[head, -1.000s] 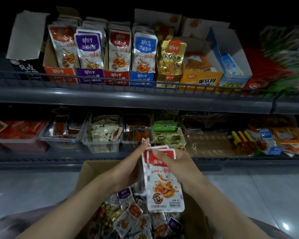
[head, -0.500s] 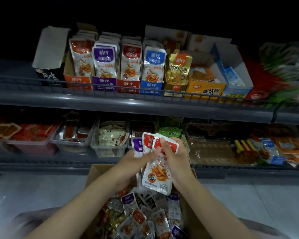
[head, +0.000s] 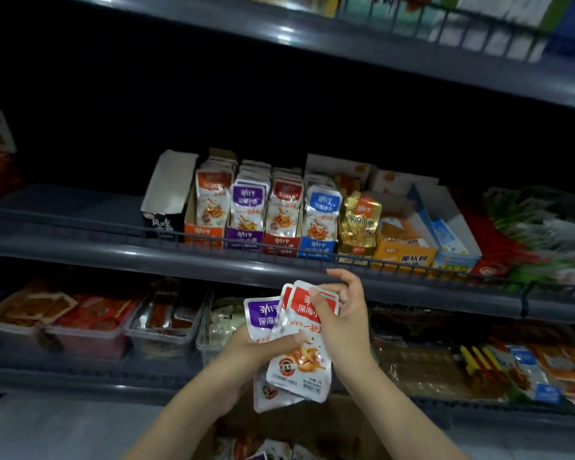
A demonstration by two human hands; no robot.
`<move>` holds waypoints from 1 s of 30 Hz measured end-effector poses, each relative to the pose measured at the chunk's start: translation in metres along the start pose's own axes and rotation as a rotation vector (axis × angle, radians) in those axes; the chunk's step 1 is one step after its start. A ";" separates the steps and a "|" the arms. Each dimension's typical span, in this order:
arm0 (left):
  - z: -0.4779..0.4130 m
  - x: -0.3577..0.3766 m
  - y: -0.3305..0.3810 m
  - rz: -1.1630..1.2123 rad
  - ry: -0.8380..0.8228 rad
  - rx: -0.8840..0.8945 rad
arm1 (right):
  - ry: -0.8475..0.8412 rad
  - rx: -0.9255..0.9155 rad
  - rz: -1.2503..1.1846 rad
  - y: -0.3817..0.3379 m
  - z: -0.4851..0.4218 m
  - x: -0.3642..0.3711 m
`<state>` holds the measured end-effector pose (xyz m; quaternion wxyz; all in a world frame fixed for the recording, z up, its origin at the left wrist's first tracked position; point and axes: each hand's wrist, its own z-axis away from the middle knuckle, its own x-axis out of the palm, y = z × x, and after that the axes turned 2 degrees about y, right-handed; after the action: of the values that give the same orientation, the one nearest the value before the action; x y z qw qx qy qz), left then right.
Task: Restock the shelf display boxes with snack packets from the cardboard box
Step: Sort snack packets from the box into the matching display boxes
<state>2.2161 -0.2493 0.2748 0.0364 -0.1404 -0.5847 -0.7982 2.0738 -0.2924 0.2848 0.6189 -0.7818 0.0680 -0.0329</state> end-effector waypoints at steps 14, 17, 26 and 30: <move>-0.032 -0.053 0.091 -0.122 0.088 0.271 | -0.612 0.182 0.323 -0.089 -0.106 0.023; -0.053 -0.048 0.099 -0.141 0.089 0.303 | -0.621 0.119 0.420 -0.092 -0.128 0.025; -0.102 -0.055 0.120 -0.079 0.275 0.305 | -0.297 -0.059 0.382 -0.096 -0.194 0.014; -0.113 -0.070 0.129 -0.069 0.322 0.325 | -0.176 -0.052 0.394 -0.087 -0.226 0.020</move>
<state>2.2911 -0.4033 0.3441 0.1244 0.0166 -0.6964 -0.7066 2.0683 -0.4936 0.4208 0.5967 -0.7688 0.1662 0.1588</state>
